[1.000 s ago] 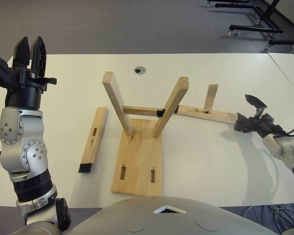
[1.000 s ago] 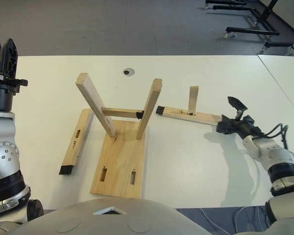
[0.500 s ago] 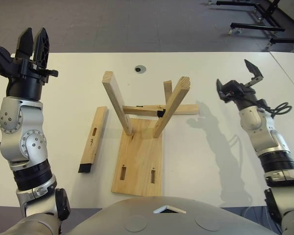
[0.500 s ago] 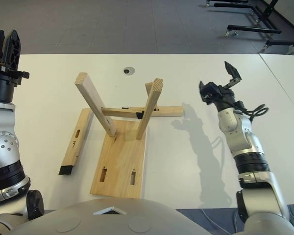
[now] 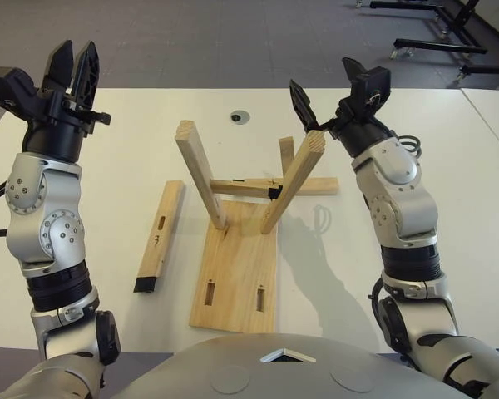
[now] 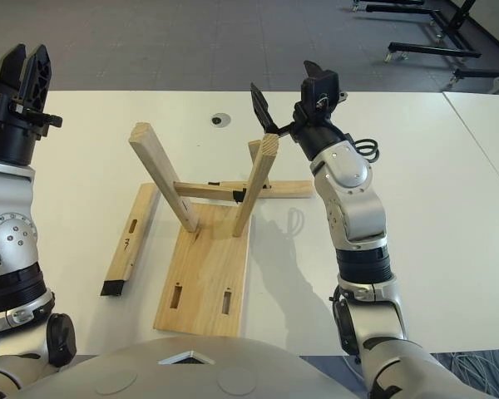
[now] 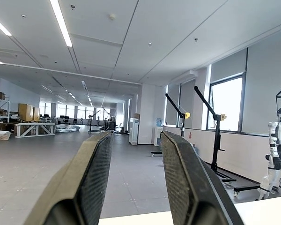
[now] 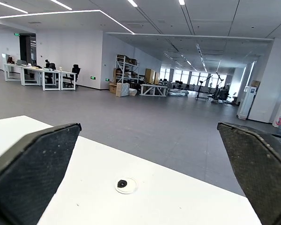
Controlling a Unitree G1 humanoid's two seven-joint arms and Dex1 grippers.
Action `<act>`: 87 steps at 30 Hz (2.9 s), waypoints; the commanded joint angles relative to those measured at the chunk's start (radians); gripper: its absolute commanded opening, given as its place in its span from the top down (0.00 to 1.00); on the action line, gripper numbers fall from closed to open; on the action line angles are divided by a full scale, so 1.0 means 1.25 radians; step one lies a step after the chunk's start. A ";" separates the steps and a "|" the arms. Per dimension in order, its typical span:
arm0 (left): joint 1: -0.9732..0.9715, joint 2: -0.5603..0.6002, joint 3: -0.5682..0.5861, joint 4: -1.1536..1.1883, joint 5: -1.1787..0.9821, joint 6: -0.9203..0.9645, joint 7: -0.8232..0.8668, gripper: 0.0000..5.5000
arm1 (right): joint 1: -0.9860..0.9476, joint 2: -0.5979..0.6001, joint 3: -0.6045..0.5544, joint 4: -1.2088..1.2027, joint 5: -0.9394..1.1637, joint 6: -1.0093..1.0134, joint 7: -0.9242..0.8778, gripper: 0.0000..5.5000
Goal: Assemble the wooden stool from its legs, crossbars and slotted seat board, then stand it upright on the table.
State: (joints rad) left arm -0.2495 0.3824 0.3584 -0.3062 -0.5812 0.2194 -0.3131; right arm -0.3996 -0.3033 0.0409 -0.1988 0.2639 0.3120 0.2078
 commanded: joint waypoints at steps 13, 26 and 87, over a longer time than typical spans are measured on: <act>0.015 -0.025 -0.023 -0.021 0.011 -0.004 0.015 0.67 | -0.030 -0.002 0.034 0.044 -0.124 0.082 0.030 0.02; 0.057 0.074 -0.121 0.353 0.157 -0.069 -0.217 0.67 | -0.022 0.019 0.053 0.050 -0.158 0.097 0.040 0.02; 0.085 -0.009 -0.122 0.226 0.151 -0.056 -0.179 0.67 | -0.198 0.194 -0.053 0.182 -0.042 0.135 -0.040 0.02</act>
State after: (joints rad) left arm -0.1338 0.3712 0.2102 -0.0249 -0.3945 0.1490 -0.5403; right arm -0.6786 -0.0605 -0.0388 0.0128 0.2141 0.4573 0.1508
